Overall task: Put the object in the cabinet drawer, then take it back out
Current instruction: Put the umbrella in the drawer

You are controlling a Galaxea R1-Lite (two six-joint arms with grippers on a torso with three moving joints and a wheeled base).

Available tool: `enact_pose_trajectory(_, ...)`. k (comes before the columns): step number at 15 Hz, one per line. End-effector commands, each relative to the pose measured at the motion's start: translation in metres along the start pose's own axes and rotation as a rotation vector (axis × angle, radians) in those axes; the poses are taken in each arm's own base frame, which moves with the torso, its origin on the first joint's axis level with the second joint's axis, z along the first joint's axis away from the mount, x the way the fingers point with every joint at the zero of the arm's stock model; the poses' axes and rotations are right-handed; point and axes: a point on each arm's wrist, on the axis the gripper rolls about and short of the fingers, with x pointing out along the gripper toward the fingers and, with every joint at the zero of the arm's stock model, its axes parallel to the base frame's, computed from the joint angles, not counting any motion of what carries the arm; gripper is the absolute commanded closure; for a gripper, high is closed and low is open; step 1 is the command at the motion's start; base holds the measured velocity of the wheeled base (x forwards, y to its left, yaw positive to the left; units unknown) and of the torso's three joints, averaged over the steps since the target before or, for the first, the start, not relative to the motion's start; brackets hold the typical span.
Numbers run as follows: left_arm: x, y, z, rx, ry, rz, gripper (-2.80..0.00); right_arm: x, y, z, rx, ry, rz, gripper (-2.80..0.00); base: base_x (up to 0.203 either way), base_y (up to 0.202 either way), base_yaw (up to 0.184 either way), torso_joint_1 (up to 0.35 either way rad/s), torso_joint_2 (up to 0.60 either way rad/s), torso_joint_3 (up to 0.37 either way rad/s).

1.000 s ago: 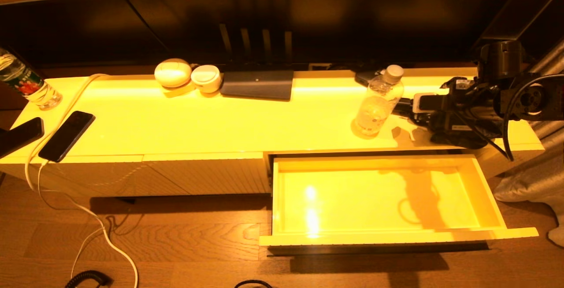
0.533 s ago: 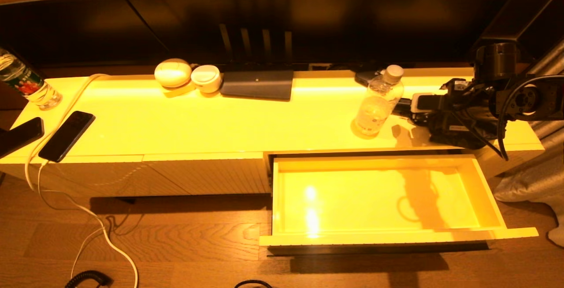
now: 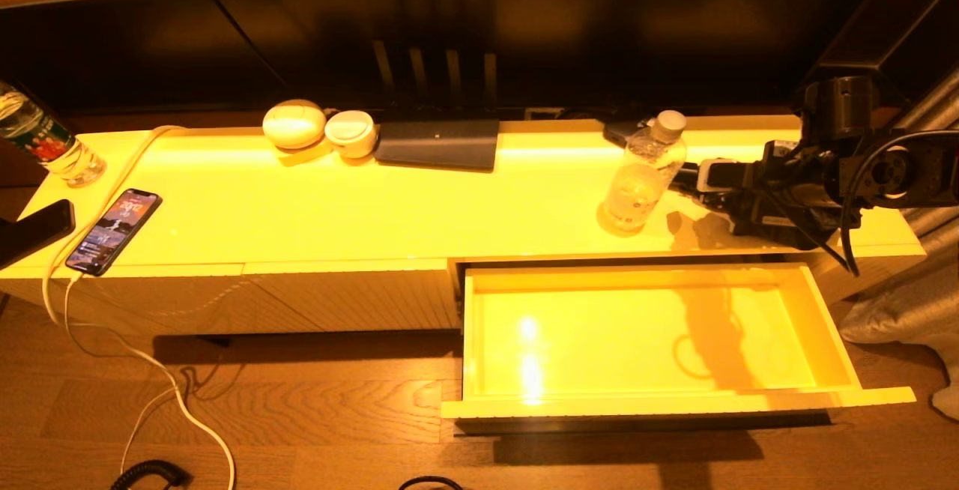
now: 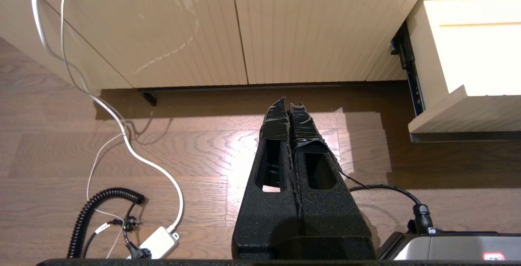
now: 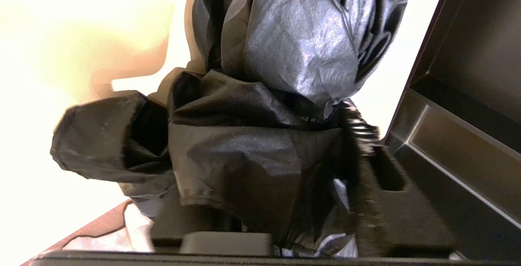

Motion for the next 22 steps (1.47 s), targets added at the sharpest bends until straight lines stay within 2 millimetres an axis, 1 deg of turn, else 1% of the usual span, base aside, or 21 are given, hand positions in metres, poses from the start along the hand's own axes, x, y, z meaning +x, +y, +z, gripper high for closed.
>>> enact_pose_trajectory(1, 0.000, 0.000, 0.000, 0.000, 0.001, 0.000, 0.00, -0.002, -0.002, 0.000, -0.006, 0.000, -0.007, 0.00, 0.000, 0.000, 0.000, 0.000, 0.00, 0.000)
enact_pose_trajectory(4, 0.000, 0.000, 0.000, 0.000, 0.001, 0.000, 0.00, -0.004, 0.001, -0.001, -0.008, 0.001, 0.003, 0.00, 0.000, 0.000, 0.000, 0.000, 0.00, 0.000)
enact_pose_trajectory(6, 0.000, 0.000, 0.000, 0.000, 0.002, 0.000, 0.00, -0.013, 0.000, -0.003, -0.008, 0.003, 0.001, 0.00, 0.000, 0.000, 0.000, 0.000, 0.00, 0.000)
enact_pose_trajectory(9, 0.000, 0.000, 0.000, 0.000, 0.001, 0.000, 0.00, -0.036, -0.008, -0.006, -0.004, -0.001, -0.027, 0.00, 0.000, 0.000, 0.000, 0.000, 0.00, 0.000)
enact_pose_trajectory(10, 0.000, 0.000, 0.000, 0.000, 0.001, 0.000, 0.00, -0.050, -0.013, -0.009, -0.002, -0.004, -0.038, 0.00, 0.000, 0.000, 0.000, 0.000, 0.00, 0.000)
enact_pose_trajectory(12, 0.000, 0.000, 0.000, 0.000, 0.002, 0.000, 0.00, -0.074, -0.013, -0.015, -0.008, -0.004, -0.019, 0.00, 0.000, 0.000, 0.000, 0.000, 0.00, 0.000)
enact_pose_trajectory(13, 0.000, 0.000, 0.000, 0.000, 0.001, 0.000, 0.00, -0.091, -0.011, -0.019, -0.013, -0.004, -0.006, 0.00, 0.000, 0.000, 0.000, 0.000, 0.00, 0.000)
enact_pose_trajectory(14, 0.000, 0.000, 0.000, 0.000, 0.001, 0.000, 0.00, -0.106, -0.007, -0.025, -0.026, 0.002, 0.017, 0.00, 0.000, 0.000, 0.000, 0.000, 0.00, 0.000)
enact_pose_trajectory(15, 0.000, 0.000, 0.000, 0.000, 0.001, 0.000, 0.00, -0.116, -0.001, -0.030, -0.041, 0.010, 0.047, 0.00, 0.000, 0.000, 0.000, 0.000, 0.00, 0.000)
enact_pose_trajectory(17, 0.000, 0.000, 0.000, 0.000, 0.001, 0.000, 0.00, -0.142, 0.006, -0.041, -0.045, 0.014, 0.070, 0.00, 0.000, 0.000, 0.000, 0.000, 0.00, 0.000)
enact_pose_trajectory(18, 0.000, 0.000, 0.000, 0.000, 0.001, 0.000, 0.00, -0.151, 0.012, -0.046, -0.047, 0.008, 0.087, 0.00, 0.000, 0.000, 0.000, 0.000, 0.00, 0.000)
enact_pose_trajectory(20, 0.000, 0.000, 0.000, 0.000, 0.001, 0.000, 0.00, -0.169, 0.017, -0.055, -0.045, 0.014, 0.094, 0.00, 0.000, 0.000, 0.000, 0.000, 0.00, 0.000)
enact_pose_trajectory(22, 0.000, 0.000, 0.000, 0.000, 0.001, 0.000, 0.00, -0.179, 0.022, -0.064, -0.046, 0.038, 0.128, 0.00, 0.000, 0.000, 0.000, 0.000, 0.00, 0.000)
